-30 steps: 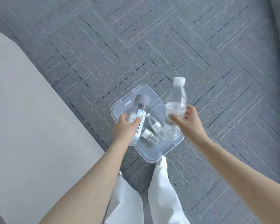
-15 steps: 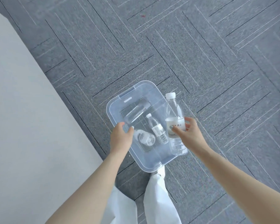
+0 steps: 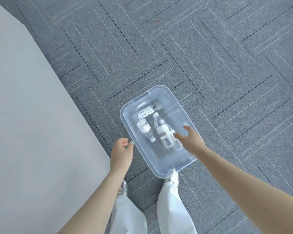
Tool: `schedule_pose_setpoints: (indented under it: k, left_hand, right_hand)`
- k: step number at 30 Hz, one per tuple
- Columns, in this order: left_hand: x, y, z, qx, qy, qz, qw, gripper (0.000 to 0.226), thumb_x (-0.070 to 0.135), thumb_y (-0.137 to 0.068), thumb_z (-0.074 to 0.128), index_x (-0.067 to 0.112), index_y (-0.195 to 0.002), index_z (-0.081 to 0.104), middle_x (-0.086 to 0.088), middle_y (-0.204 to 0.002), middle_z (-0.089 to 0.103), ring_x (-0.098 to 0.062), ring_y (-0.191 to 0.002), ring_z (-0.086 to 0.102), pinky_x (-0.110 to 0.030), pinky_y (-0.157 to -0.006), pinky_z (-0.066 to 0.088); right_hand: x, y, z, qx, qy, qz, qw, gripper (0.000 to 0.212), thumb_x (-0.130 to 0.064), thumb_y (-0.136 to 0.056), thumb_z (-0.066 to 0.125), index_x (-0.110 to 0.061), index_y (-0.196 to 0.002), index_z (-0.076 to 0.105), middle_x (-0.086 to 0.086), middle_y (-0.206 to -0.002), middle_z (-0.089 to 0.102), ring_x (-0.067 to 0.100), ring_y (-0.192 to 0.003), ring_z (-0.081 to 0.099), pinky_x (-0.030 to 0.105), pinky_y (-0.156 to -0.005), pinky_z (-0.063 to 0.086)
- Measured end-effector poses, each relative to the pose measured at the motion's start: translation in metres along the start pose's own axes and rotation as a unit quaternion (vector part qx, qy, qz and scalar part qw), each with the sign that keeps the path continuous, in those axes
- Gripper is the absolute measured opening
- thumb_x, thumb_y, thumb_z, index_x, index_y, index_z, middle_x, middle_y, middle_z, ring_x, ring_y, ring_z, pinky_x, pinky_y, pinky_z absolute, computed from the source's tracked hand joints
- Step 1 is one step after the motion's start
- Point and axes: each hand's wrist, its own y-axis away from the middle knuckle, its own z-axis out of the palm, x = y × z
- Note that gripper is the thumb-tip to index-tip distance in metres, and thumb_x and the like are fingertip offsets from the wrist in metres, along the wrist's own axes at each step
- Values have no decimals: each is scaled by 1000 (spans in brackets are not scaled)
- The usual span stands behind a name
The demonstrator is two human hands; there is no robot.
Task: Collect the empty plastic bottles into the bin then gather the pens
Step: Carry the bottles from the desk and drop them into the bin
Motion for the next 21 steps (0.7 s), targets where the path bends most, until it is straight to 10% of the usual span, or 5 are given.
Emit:
schedule_pose_setpoints:
  k: [21]
  left_hand:
    - [148, 186, -137, 93, 230, 177, 952, 14, 16, -90, 50, 26, -96, 58, -2, -110, 66, -16, -105, 61, -20, -76, 40]
  right_hand:
    - [-167, 193, -96, 50, -13, -299, 953, 46, -26, -92, 55, -19, -136, 43, -5, -137, 49, 3, -114, 43, 21, -95, 31]
